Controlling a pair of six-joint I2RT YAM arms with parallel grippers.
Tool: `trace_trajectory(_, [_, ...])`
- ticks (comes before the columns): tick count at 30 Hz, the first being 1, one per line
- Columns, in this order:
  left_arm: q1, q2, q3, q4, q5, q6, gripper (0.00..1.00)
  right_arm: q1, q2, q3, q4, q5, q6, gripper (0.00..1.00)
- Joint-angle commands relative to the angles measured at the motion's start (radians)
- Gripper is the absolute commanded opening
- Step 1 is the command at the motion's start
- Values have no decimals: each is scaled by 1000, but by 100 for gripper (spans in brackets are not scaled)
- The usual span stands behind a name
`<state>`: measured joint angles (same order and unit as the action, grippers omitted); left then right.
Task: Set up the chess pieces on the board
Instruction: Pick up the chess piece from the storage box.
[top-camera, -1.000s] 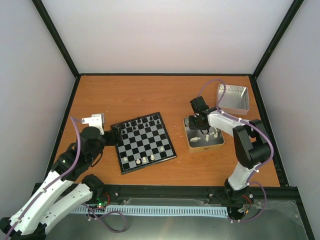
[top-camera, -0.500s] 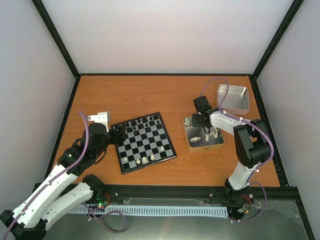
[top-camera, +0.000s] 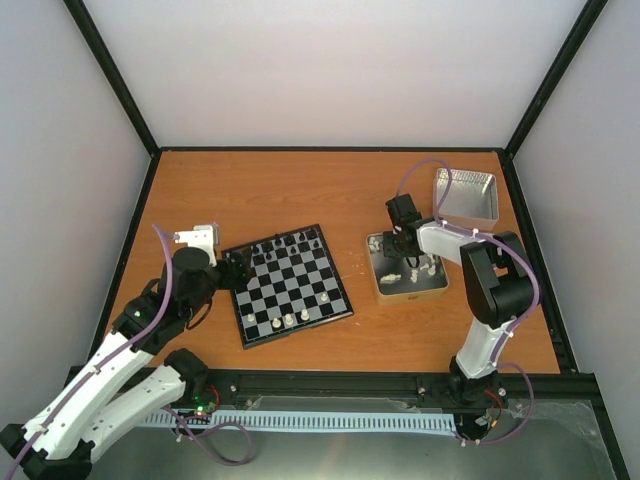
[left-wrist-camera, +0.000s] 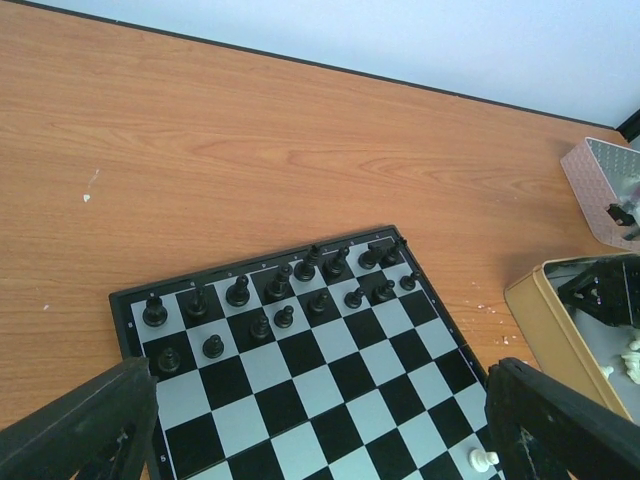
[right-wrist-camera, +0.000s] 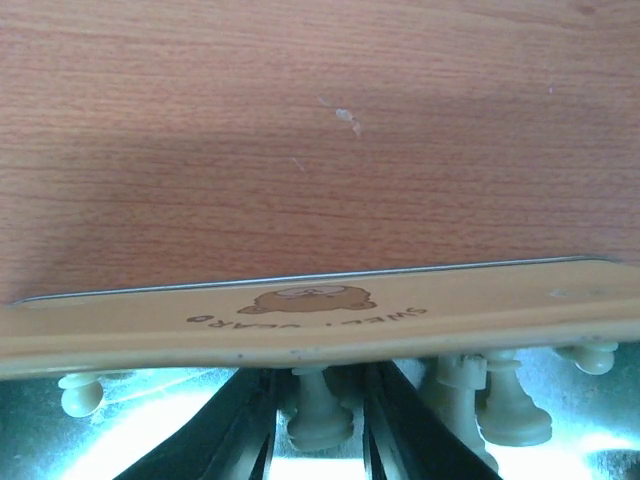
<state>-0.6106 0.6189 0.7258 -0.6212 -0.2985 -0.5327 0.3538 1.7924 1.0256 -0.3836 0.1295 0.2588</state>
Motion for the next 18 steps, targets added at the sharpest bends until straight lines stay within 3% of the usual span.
trace_trajectory(1, [6, -6, -4, 24, 8, -13, 91, -9, -12, -11, -15, 5, 8, 26])
trace_trajectory(6, [5, -4, -12, 37, 9, -12, 91, -9, -30, -23, -13, -9, 10, 25])
trace_trajectory(13, [5, 5, -8, 40, 19, -15, 91, -8, -8, -6, -22, -23, 11, 12])
trace_trajectory(18, [5, 6, -10, 56, 58, -39, 91, -7, -103, -19, -37, -48, 34, 11])
